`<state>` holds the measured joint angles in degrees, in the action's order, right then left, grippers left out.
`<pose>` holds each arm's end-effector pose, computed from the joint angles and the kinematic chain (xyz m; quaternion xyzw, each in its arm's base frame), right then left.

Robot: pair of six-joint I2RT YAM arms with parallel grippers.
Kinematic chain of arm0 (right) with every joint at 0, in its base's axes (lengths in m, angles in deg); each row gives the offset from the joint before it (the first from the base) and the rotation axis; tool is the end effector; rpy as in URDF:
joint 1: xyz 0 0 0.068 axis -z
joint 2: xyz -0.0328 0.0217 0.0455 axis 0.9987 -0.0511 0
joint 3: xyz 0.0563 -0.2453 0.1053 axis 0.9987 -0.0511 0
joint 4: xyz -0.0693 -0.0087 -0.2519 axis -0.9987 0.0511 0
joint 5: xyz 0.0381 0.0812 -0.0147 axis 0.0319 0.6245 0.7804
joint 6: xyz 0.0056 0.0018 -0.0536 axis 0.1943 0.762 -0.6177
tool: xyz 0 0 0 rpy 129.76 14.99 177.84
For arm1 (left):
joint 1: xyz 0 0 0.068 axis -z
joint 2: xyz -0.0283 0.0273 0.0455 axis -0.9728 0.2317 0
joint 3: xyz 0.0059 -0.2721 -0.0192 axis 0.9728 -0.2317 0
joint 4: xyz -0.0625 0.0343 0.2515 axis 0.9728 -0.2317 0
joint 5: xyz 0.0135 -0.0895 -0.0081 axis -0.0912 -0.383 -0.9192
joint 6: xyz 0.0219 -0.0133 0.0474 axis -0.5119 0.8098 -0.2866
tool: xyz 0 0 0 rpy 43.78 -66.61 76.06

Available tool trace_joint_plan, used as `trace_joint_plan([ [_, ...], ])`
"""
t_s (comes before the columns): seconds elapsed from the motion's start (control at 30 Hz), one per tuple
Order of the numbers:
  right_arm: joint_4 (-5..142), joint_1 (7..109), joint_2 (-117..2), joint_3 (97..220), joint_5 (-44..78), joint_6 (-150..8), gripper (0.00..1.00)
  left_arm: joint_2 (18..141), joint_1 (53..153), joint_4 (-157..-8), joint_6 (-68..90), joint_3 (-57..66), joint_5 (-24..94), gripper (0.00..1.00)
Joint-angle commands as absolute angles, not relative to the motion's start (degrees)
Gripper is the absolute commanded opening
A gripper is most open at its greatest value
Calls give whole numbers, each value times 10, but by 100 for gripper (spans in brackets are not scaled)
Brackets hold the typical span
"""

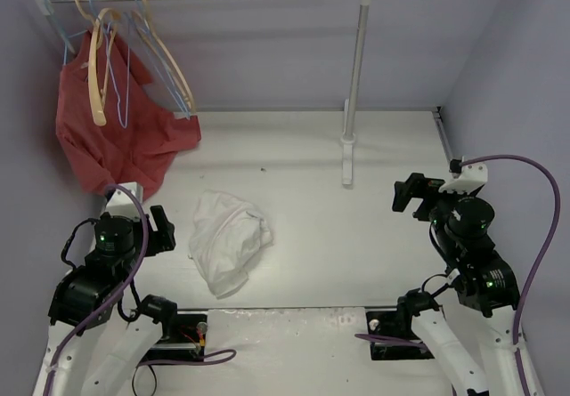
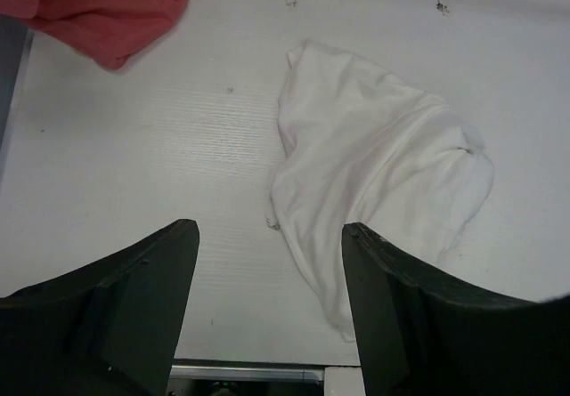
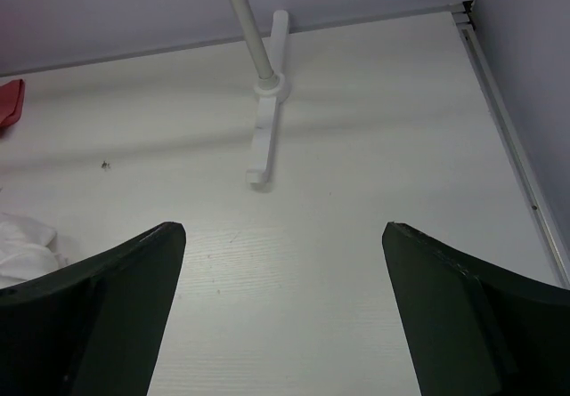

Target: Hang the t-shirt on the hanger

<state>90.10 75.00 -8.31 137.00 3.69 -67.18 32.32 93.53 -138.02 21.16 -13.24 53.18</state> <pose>0.1076 0.0197 0.4003 0.0238 0.7074 0.1076 0.6981 0.0757 -0.0167 0.3516 -0.0787 0.8459 -0.1023 0.5174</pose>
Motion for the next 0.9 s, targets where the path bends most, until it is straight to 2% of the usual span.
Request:
trace_joint_plan([
  [0.0, 866, 749, -80, 1374, 19, -664, 100, 343, 937, -1360, 217, -130, 516, 65],
  [0.4, 843, 748, -98, 1383, 44, -695, 100, 413, 938, -1316, 234, -152, 434, 65],
  [0.53, 832, 748, -121, 1385, 53, -701, 100, 476, 940, -1287, 259, -166, 409, 65],
  [0.7, 817, 748, -145, 1388, 66, -700, 100, 563, 1008, -1230, 298, -183, 428, 65],
  [0.87, 801, 748, -163, 1383, 84, -695, 100, 641, 1096, -1178, 323, -192, 510, 65],
])
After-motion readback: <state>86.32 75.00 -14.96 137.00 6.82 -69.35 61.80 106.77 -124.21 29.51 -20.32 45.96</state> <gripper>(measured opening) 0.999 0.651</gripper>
